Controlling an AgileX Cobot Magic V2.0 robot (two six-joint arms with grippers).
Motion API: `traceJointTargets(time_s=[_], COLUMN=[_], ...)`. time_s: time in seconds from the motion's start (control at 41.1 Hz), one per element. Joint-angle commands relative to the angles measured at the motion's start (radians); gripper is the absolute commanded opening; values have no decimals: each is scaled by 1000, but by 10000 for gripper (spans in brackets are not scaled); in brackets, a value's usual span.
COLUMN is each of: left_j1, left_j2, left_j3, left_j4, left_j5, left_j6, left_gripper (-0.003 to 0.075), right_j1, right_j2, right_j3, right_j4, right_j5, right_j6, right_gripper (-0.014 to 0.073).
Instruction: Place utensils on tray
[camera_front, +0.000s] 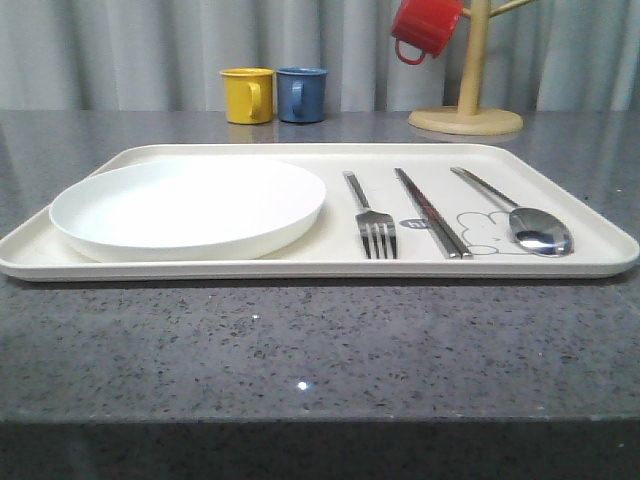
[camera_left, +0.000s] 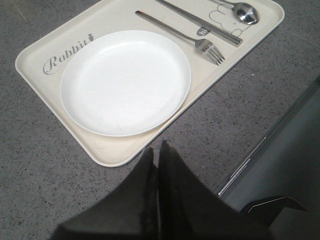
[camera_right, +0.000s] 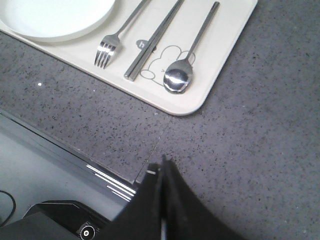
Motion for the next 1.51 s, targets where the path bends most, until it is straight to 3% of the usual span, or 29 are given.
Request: traceJointTargets(time_s=[0.0,0.511,0.609,0.706,0.949,1.071,1.217,1.485], left_j1=[-8,6,80,183,486,623,736,752], left_j2=[1,-44,-104,-195,-505,-609,-677,-711], left_j3=[-26,11,56,136,517,690,812,872], left_j4=[8,3,105,114,108,29,-85,-85], left_j5=[-73,-104,-150,-229,-677,-843,-907,-920], left_j6=[2,2,2,2,2,2,2,2], left_gripper=[-18,-18,-18,-18,-18,-18,-18,-18], right_j1=[-1,-1,-1,-1,-1,-1,-1,-1], right_j2=[4,4,4,4,4,4,4,4], right_j3=[-24,-24,-24,-24,-24,-24,-24,-24], right_j4=[-3,-3,-3,-3,-3,-3,-3,-3], right_j5=[-77,-75,-74,-74,-74,-74,-74,-74], right_j6=[-9,-9,-9,-9,-9,-9,-9,-9], right_gripper=[-68,-68,-68,-68,-68,-68,-68,-68])
